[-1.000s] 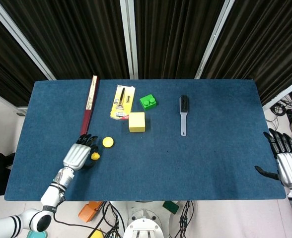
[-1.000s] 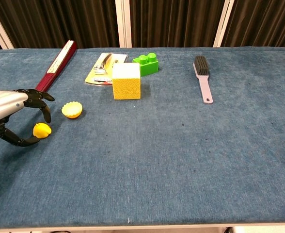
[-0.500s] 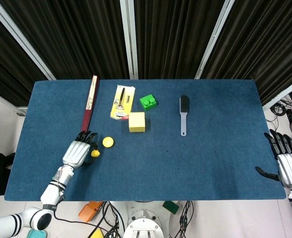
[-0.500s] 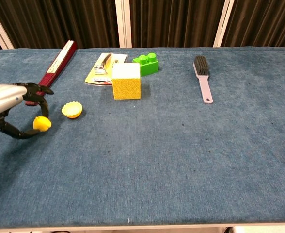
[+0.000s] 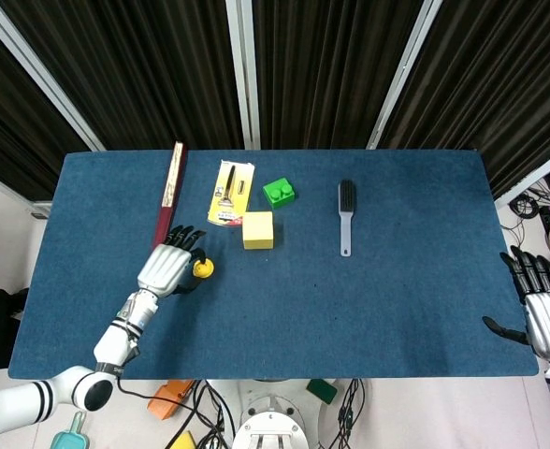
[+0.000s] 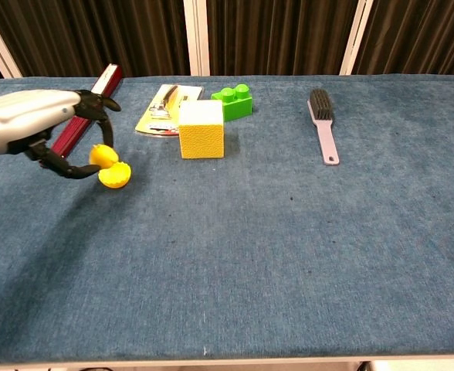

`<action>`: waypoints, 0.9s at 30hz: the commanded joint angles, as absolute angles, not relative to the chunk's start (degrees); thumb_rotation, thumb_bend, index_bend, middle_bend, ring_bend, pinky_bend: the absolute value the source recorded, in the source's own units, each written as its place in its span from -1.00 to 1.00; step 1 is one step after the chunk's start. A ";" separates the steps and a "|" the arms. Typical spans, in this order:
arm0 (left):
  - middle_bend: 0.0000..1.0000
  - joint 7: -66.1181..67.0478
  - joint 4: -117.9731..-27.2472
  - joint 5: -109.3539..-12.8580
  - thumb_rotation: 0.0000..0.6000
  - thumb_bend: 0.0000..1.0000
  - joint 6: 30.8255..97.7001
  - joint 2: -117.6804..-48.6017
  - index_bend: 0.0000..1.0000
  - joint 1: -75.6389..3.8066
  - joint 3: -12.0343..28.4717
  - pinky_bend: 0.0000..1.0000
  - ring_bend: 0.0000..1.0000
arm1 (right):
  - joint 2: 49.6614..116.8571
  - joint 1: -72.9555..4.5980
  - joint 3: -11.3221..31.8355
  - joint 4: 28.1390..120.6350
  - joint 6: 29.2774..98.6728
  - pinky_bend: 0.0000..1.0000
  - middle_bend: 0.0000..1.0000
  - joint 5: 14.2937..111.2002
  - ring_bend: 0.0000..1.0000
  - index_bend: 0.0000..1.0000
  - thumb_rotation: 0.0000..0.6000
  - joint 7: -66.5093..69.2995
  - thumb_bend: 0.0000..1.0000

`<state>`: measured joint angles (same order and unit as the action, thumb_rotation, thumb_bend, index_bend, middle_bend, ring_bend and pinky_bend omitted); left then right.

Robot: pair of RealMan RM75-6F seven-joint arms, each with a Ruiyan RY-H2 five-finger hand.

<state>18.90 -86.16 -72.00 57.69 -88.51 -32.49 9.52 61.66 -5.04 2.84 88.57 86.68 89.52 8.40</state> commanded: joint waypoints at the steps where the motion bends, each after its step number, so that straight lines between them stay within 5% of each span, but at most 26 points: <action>1: -0.82 19.63 -85.19 -70.24 1.00 -0.24 56.57 -89.63 0.04 -33.66 10.21 -1.00 -1.00 | 61.65 -4.93 2.86 88.41 86.79 -1.00 -1.00 89.42 -1.00 -1.00 1.00 8.60 -0.55; 12: -0.82 22.33 -82.69 -65.89 1.00 -0.27 55.39 -91.63 0.03 -35.78 10.26 -1.00 -1.00 | 61.90 -4.78 2.84 87.55 86.66 -1.00 -1.00 89.26 -1.00 -1.00 1.00 9.43 -0.55; 27: -0.82 23.67 -83.28 -63.82 1.00 -0.30 55.85 -91.17 -0.27 -36.42 8.88 -1.00 -1.00 | 61.94 -4.55 2.86 87.19 86.72 -1.00 -1.00 89.18 -1.00 -1.00 1.00 10.00 -0.55</action>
<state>23.64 -83.23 -63.82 55.81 -91.21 -36.42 8.93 61.94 -4.55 2.86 87.19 86.72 89.18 10.00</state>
